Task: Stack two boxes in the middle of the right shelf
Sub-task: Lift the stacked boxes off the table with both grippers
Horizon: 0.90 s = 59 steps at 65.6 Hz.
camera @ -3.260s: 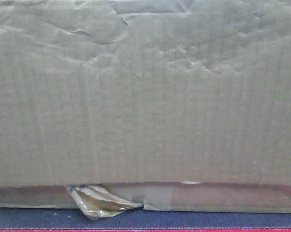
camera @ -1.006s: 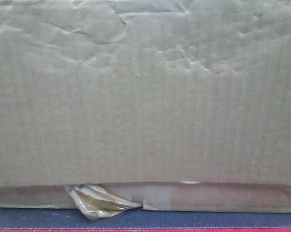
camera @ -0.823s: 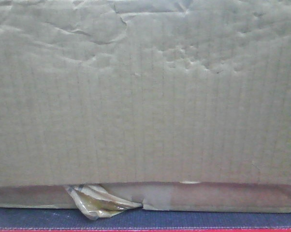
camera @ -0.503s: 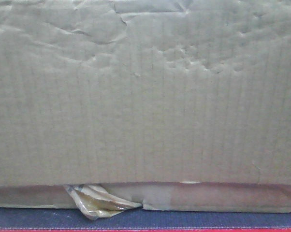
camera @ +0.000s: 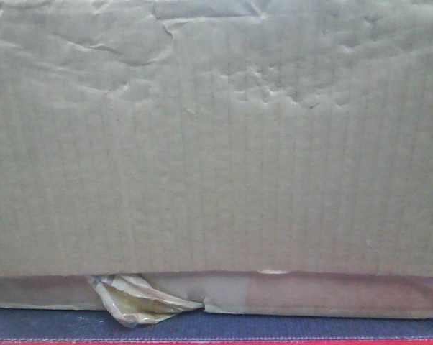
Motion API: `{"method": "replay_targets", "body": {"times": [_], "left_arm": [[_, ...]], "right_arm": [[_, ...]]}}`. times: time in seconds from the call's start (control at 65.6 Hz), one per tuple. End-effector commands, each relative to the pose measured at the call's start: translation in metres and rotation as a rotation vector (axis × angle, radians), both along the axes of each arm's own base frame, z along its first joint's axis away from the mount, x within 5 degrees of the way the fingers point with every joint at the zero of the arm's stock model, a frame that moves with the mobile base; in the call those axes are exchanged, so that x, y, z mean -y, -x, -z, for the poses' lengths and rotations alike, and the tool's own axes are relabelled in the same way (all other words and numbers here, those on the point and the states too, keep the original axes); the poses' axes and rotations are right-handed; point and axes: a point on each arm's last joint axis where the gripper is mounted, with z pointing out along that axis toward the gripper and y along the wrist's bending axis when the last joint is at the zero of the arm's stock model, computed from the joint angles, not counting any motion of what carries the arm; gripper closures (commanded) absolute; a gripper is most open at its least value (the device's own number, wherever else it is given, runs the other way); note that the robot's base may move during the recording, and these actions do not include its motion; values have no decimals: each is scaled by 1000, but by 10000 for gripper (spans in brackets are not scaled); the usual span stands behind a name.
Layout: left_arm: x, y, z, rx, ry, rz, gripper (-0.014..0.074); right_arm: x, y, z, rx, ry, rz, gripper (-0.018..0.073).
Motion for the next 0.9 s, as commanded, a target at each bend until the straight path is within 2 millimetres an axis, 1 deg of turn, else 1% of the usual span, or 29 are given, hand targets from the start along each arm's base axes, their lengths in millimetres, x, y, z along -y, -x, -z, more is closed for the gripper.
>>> {"method": "replay_targets", "body": {"times": [0.0,0.122,0.259,0.427,0.564,0.594,0.731,0.884], "left_arm": [[-2,2,-4,13,6,-7,708],[-4,6,-10,34,9,-26,708],[-7,15,-25,109,-35,-61,708],[-13,29,-49,197,-30,-71,708],[-21,35,-77,302,-37,-81,708],[-22,35,-87,344,-37,-86,708],[-27,35,-119,481,-36,-98,708],[-31,38,-153,635,-7,-105,708]], "right_arm": [[3,0,-1,21,39,20,712],[1,-1,-6,59,89,19,712],[-2,1,-23,124,86,19,712],[4,2,-49,223,106,28,712],[8,2,-72,311,129,37,712],[9,2,-78,334,131,41,712],[10,0,-105,457,108,44,712],[15,2,-143,628,106,58,712]]}}
